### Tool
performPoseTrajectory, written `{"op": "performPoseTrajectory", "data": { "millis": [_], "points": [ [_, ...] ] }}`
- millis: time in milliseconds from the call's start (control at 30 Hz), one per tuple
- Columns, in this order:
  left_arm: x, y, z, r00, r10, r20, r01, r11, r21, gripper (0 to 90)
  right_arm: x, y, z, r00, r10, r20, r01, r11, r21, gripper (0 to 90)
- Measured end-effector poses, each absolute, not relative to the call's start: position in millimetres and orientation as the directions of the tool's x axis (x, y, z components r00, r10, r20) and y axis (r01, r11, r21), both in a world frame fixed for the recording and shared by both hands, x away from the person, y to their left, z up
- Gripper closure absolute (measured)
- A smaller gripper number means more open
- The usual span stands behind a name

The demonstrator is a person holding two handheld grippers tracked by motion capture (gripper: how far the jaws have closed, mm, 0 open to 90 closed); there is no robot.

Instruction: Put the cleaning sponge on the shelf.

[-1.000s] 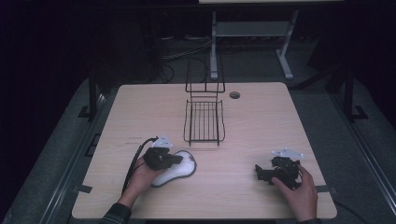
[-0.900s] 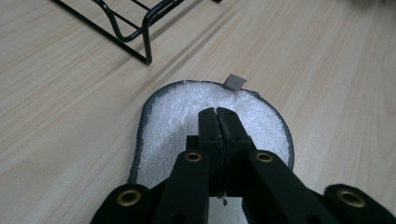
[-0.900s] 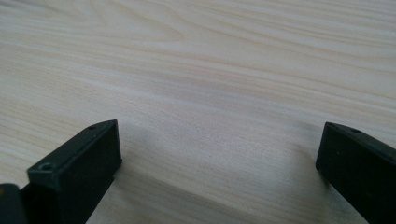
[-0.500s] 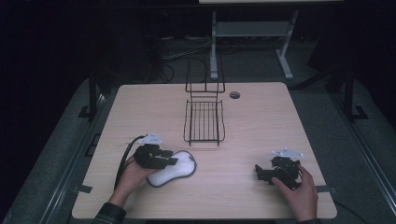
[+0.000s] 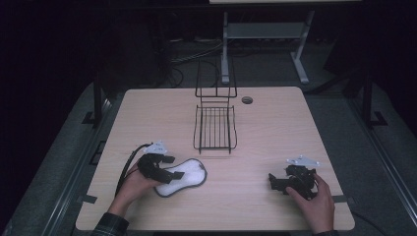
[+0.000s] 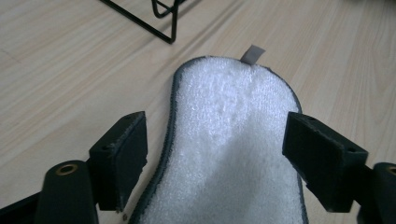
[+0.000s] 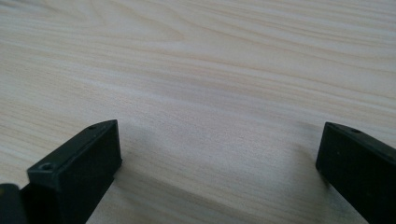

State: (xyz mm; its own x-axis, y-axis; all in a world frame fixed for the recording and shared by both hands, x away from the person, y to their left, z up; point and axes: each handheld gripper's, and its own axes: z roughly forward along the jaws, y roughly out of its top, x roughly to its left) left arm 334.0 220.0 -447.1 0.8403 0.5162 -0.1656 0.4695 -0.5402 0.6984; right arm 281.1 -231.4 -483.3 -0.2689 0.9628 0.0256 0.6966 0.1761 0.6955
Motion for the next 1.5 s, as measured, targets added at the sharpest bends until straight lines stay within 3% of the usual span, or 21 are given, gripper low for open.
{"op": "performPoseTrajectory", "data": {
  "millis": [300, 1267, 1500],
  "points": [
    [337.7, 216.1, -455.3, 0.857, 0.498, -0.136, 0.446, -0.582, 0.68, 12.8, 281.0, -231.4, -483.3, -0.269, 0.963, 0.026, 0.697, 0.176, 0.695, 0.0],
    [335.3, 205.9, -464.0, 0.888, 0.448, -0.099, 0.402, -0.655, 0.64, 12.6, 281.0, -231.4, -483.3, -0.269, 0.963, 0.025, 0.697, 0.176, 0.696, 0.0],
    [335.1, 205.9, -461.4, 0.907, 0.409, -0.106, 0.377, -0.671, 0.639, 24.0, 281.0, -231.4, -483.3, -0.269, 0.963, 0.025, 0.697, 0.176, 0.696, 0.0]
  ]
}}
